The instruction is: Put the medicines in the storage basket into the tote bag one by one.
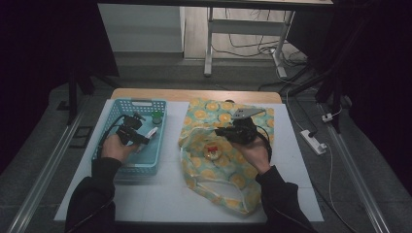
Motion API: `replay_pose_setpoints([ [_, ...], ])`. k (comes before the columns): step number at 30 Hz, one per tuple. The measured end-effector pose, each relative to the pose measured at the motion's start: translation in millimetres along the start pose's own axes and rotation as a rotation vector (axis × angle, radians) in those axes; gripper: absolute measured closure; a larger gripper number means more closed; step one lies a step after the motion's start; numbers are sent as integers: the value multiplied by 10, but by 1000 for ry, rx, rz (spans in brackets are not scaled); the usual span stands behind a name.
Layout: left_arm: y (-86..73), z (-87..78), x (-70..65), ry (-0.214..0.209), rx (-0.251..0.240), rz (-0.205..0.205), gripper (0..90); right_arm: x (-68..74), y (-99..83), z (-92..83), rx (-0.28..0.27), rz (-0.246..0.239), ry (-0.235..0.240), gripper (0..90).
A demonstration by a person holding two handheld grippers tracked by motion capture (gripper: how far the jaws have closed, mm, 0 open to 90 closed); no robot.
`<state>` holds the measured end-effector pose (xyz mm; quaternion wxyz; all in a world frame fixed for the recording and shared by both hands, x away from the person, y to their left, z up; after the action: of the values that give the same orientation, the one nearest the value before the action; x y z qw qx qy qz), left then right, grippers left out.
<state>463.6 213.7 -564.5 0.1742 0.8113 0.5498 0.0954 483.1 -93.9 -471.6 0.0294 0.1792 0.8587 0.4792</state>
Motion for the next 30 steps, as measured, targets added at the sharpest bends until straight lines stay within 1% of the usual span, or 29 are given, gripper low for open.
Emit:
replay_pose_setpoints([
  [3, 12, -60, 13, -14, -32, 1, 711, 5, 3, -4, 0, 1, 0, 900],
  [6, 26, -121, 22, -10, -63, 14, 711, 0, 3, -3, -2, -1, -2, 900],
  [8, 31, -164, 31, -3, -81, 15, 711, -2, 3, -5, -4, 0, -2, 900],
  [11, 35, -232, 34, -10, -105, 2, 712, -4, 4, -11, -4, 0, -3, 900],
  [15, 28, -341, 23, -25, -140, -5, 712, -5, 7, -15, -6, 1, -3, 900],
  [17, 27, -397, 14, -31, -161, 1, 712, -4, 9, -15, -7, 1, -3, 900],
  [21, 33, -489, -39, -53, -192, 2, 712, 3, 11, -13, -7, 0, -2, 900],
  [30, 30, -663, -223, -83, -240, 46, 713, 4, 22, -25, -14, 1, -3, 900],
])
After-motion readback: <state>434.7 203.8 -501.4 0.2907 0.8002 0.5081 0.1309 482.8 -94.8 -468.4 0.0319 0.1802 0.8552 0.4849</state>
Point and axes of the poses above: each handheld gripper's, and its own axes: z roughly forward along the jaws, y roughly out of its top, x roughly to its left, the point moved 8 cm from there along z, roughly forward along the jaws, and after that the axes turned 7 degrees about y, right-handed, at the moved point
